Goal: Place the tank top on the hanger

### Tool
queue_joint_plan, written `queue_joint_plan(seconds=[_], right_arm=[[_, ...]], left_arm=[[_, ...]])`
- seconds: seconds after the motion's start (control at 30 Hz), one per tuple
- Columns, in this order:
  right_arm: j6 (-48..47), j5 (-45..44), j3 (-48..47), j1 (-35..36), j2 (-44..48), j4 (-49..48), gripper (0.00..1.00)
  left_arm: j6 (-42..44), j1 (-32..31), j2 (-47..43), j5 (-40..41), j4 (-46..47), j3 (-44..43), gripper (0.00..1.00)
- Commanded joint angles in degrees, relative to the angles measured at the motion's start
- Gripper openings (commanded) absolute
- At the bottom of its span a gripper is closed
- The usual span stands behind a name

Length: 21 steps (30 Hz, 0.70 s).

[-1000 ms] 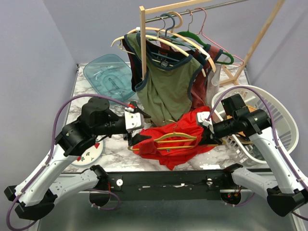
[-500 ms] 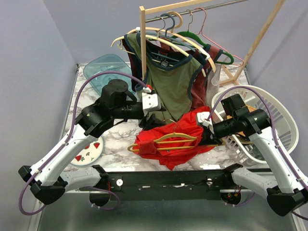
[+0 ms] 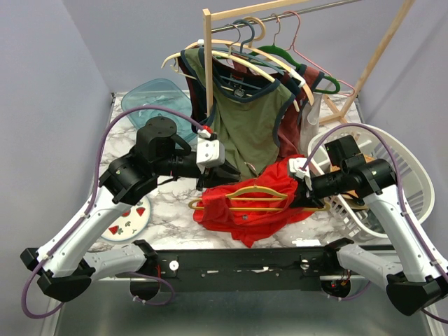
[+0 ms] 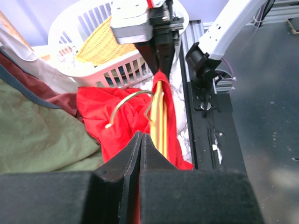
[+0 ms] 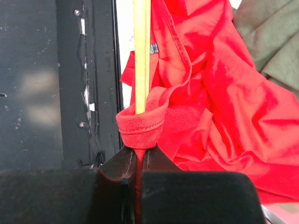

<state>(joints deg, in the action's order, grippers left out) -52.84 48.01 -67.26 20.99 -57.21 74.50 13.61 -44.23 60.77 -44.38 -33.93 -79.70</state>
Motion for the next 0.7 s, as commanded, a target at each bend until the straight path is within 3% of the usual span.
queue_joint_plan(seconds=[0.0,0.2,0.3,0.47,0.67], right_arm=[[1.2,-0.2,-0.4,-0.6,1.1,-1.4,0.0],[0.2,1.6,-0.2,-0.5,1.0,-0.8,0.0],[0.0,1.8,-0.5,-0.6,0.8,-0.5,0.01],[-0.2,1.8,-0.1,-0.6,1.0,-0.4,0.01],[0.2,1.0,0.1,-0.6,1.1,-0.8,0.0]], left_arm=[[2.0,0.1,-2.1,3.0,-1.3,1.7,0.62],[5.8,0.2,0.0,5.6,-2.6,-1.1,0.92],[6.2,0.2,2.9,4.4,-2.7,-4.0,0.98],[6.1,0.2,6.5,0.6,-2.9,-6.8,0.98],[5.4,0.2,8.8,-7.0,-6.0,-8.5,0.85]])
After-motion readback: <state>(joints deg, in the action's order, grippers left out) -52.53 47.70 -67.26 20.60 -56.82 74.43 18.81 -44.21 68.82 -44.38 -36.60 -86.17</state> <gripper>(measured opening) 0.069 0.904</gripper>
